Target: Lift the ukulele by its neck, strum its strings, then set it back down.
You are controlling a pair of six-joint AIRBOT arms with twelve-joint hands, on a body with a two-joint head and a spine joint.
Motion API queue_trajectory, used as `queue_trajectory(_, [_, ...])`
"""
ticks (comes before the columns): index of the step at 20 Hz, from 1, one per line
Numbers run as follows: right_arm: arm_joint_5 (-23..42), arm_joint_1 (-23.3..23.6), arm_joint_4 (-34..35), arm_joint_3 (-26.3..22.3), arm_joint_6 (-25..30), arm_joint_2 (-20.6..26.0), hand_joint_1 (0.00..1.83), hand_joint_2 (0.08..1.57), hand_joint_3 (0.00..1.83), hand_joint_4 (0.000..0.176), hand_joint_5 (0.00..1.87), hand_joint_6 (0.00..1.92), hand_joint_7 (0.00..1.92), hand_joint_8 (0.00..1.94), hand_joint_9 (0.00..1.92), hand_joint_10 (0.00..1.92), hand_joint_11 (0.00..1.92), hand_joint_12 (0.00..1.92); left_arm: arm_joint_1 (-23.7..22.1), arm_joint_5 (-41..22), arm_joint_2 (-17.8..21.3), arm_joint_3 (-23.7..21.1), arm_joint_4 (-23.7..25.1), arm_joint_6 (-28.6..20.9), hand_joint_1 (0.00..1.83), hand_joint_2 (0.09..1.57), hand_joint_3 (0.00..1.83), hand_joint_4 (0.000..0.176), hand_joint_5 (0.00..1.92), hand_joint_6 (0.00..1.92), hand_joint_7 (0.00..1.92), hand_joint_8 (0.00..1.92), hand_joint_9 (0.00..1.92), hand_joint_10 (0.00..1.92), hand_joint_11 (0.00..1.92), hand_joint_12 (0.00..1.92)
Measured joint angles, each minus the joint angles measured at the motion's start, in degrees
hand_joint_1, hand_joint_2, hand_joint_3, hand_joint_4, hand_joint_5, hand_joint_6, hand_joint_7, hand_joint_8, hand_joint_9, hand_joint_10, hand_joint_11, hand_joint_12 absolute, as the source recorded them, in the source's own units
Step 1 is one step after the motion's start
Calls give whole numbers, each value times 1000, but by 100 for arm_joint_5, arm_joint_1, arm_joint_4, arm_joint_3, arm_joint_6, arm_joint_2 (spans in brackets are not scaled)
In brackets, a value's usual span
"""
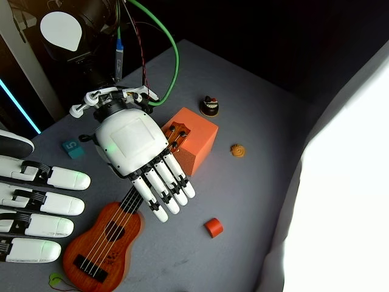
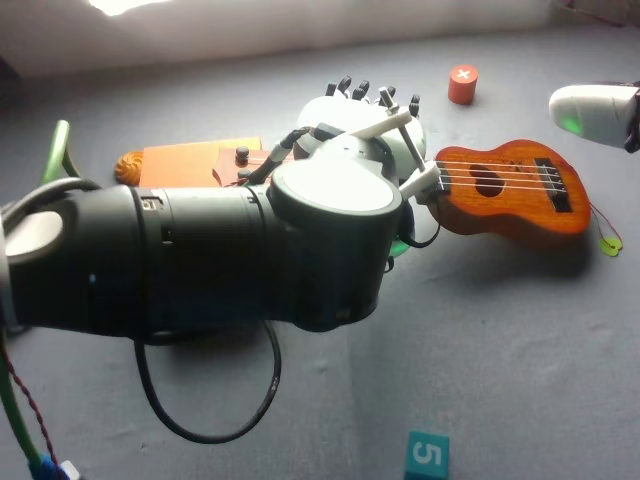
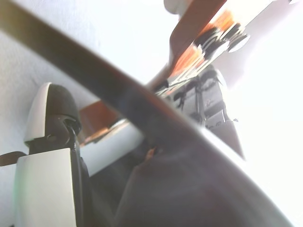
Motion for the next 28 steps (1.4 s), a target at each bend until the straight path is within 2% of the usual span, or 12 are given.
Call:
queue_trajectory(10, [-2, 20, -28, 0, 13, 0, 183, 1337, 0, 0, 59, 8, 75, 1, 43, 4, 0, 0, 245, -26, -160, 101, 212, -37, 1045, 1044, 1, 21, 0, 0, 0, 0, 0, 0, 0, 0])
queue_trajectory(11, [-4, 20, -28, 0, 13, 0, 158, 1344, 3, 0, 65, 10, 87, 5, 38, 2, 0, 0, 256, -39, -184, 107, 216, -70, 1006, 1078, 6, 27, 0, 0, 85, 7, 79, 17, 13, 12])
queue_trajectory(12, [-7, 20, -24, 0, 13, 2, 132, 1351, 5, 0, 58, 7, 81, 2, 33, 0, 0, 0, 256, -46, -190, 107, 249, -63, 1008, 1092, 0, 27, 86, 5, 233, 11, 227, 8, 2, 357])
queue_trajectory(13, [-4, 20, -24, 0, 13, 2, 126, 1351, 5, 0, 71, 12, 92, 6, 42, 4, 0, 0, 264, -48, -190, 122, 295, -74, 1036, 1087, 0, 28, 301, 27, 398, 144, 358, 257, 0, 893])
queue_trajectory(14, [-4, 24, -26, 0, 13, 0, 140, 1350, 4, 0, 66, 10, 86, 3, 39, 3, 0, 0, 269, -52, -195, 138, 387, -109, 1030, 1086, 1, 25, 418, 53, 364, 433, 224, 803, 0, 1195])
queue_trajectory(15, [-4, 24, -26, 0, 13, 0, 147, 1350, 4, 0, 54, 5, 68, 0, 31, 0, 0, 0, 271, -35, -195, 138, 411, -107, 1016, 1099, 2, 15, 303, 643, 164, 1161, 138, 1331, 0, 1564])
queue_trajectory(17, [-4, 24, -24, 0, 13, 0, 161, 1346, 0, 0, 68, 10, 80, 9, 45, 9, 1, 0, 343, -57, -201, 136, 317, -111, 939, 1106, 1, 3, 51, 1712, 30, 1856, 58, 1906, 2, 1915])
queue_trajectory(22, [-7, 35, -24, 0, 15, 2, 182, 1341, 0, 0, 68, 8, 119, 12, 62, 13, 9, 20, 356, -98, -254, 136, 302, -129, 976, 1090, 0, 3, 203, 1919, 158, 1921, 228, 1921, 209, 1921])
queue_trajectory(23, [-2, 37, -28, 0, 15, 2, 169, 1344, 0, 0, 67, 6, 128, 2, 73, 12, 1, 111, 343, -111, -254, 136, 299, -129, 979, 1077, 0, 2, 212, 1921, 169, 1921, 241, 1921, 229, 1921])
queue_trajectory(26, [-4, 37, -28, 0, 15, 2, 136, 1354, 3, 0, 35, 8, 113, 5, 65, 7, 9, 10, 302, -160, -251, 122, 256, -133, 1023, 1025, 0, 0, 324, 1921, 302, 1921, 368, 1921, 333, 1921])
queue_trajectory(27, [0, 37, -28, 0, 15, 2, 172, 1346, 0, 0, 44, 11, 123, 6, 81, 12, 11, 15, 264, -164, -234, 72, 195, -133, 1041, 1018, 0, 0, 520, 1921, 513, 1921, 579, 1921, 534, 1921])
queue_trajectory(28, [0, 35, -28, 11, 15, 4, 190, 1344, 0, 0, 43, 10, 122, 5, 78, 11, 1, 14, 225, -197, -212, -4, 129, -131, 1052, 1018, 0, 0, 711, 1921, 775, 1921, 854, 1921, 871, 1921])
